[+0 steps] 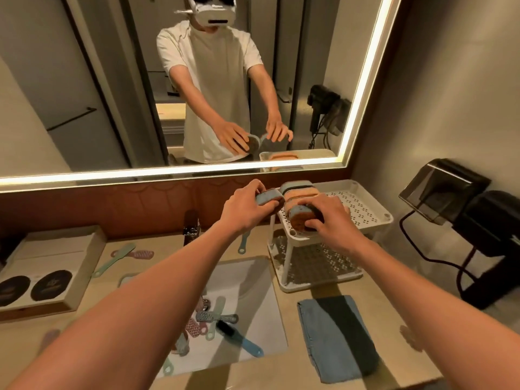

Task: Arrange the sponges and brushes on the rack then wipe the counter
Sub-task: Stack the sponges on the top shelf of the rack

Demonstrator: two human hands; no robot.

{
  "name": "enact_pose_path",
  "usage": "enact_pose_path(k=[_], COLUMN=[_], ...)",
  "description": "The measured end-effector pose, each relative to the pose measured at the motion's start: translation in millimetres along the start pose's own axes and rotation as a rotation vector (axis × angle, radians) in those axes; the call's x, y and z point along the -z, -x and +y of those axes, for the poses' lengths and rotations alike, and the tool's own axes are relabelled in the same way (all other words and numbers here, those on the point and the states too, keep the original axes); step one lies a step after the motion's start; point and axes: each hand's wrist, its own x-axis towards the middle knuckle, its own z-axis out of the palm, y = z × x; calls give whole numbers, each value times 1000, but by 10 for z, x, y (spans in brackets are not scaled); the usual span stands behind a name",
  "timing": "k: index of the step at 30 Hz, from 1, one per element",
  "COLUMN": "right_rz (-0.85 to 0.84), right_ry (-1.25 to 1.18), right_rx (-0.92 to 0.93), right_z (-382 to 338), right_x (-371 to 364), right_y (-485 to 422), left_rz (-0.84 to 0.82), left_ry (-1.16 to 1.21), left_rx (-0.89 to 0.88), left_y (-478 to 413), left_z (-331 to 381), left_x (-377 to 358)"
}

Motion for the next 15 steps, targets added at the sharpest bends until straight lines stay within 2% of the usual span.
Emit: enact_pose_path(k=[6, 15], right_rz=[-84, -89], right_ry=[39, -41], right_rx=[47, 160], right_z=[338, 534], right_x=[6, -220], right_y=[-73, -79], left_rz=[6, 70], left_ry=[22, 73], left_rx=[-45, -52], left_y=[-186, -387], left_z=[196, 379], left_x=[-257, -522])
